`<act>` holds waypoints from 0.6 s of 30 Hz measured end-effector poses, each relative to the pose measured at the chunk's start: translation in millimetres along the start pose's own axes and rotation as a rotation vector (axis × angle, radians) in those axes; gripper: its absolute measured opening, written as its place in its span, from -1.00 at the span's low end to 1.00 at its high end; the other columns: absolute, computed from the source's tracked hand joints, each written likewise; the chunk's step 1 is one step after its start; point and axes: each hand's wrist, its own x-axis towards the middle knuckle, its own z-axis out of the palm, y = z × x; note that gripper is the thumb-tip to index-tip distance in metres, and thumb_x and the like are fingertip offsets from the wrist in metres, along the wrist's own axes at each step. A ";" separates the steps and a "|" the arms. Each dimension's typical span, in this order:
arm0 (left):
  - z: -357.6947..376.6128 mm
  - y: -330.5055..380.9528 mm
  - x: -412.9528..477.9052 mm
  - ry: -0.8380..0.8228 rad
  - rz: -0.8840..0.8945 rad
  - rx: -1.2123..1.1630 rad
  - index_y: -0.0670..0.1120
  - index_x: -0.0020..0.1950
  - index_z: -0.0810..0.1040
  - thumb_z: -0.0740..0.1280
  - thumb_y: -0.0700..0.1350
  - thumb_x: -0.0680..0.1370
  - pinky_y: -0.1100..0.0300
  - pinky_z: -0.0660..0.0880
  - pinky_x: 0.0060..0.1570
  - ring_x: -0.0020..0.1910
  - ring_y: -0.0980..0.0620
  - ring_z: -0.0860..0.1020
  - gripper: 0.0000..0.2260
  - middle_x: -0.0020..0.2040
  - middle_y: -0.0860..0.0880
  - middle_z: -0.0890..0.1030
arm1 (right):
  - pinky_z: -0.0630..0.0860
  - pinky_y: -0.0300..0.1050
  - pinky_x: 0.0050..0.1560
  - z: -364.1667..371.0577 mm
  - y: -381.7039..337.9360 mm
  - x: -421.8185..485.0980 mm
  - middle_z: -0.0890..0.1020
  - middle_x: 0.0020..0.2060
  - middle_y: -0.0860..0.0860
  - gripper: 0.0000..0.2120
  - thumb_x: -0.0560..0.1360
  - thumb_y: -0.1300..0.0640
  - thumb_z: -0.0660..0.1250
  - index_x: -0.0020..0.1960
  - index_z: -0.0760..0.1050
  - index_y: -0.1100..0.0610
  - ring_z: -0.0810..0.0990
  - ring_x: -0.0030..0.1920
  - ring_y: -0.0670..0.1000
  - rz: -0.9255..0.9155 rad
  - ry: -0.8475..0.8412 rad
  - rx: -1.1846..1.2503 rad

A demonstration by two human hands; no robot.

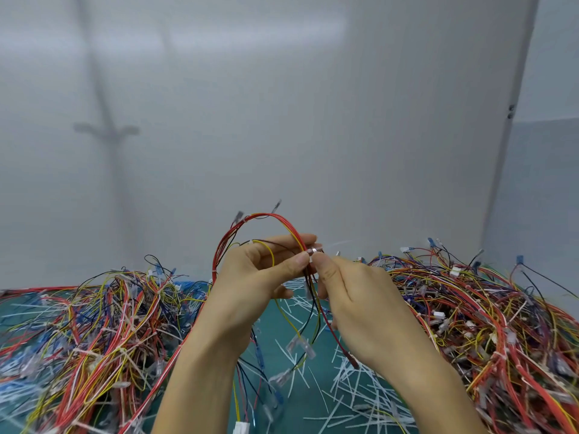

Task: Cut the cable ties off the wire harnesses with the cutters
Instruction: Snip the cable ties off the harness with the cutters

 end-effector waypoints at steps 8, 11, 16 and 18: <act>0.8 -0.2 -0.7 -0.011 0.010 0.033 -0.01 0.08 0.68 0.41 -0.17 0.52 0.40 0.49 -0.33 -0.05 0.15 0.68 -0.83 -0.01 0.07 0.72 | 0.39 0.10 -0.19 -1.3 0.7 0.8 0.45 -0.46 -0.01 -0.52 0.61 -0.20 -0.08 -0.34 0.33 0.00 0.44 -0.31 0.05 0.016 -0.017 0.040; -0.2 0.1 -0.6 -0.020 0.008 0.025 -0.02 0.09 0.68 0.41 -0.17 0.51 0.40 0.48 -0.35 -0.02 0.11 0.68 -0.82 0.00 0.05 0.72 | 0.49 0.11 -0.18 0.2 0.5 1.4 0.47 -0.51 -0.05 -0.43 0.52 -0.34 -0.10 -0.36 0.42 0.02 0.54 -0.34 0.07 0.065 -0.020 0.128; -3.3 0.3 0.3 -0.020 0.010 0.013 -0.01 0.08 0.69 0.41 -0.15 0.48 0.39 0.47 -0.36 -0.01 0.06 0.68 -0.80 0.01 0.01 0.72 | 0.59 0.20 -0.23 4.9 5.6 1.9 0.54 -0.49 0.11 -0.37 0.49 -0.37 -0.02 -0.31 0.51 0.12 0.61 -0.49 0.05 0.161 -0.073 0.344; -3.8 0.1 -0.1 -0.024 0.011 0.008 -0.01 0.08 0.69 0.42 -0.15 0.47 0.39 0.47 -0.37 -0.01 0.06 0.68 -0.79 0.02 0.00 0.72 | 0.59 0.22 -0.25 4.5 6.8 1.4 0.53 -0.48 0.13 -0.39 0.53 -0.34 0.01 -0.30 0.51 0.12 0.60 -0.51 0.04 0.162 -0.079 0.351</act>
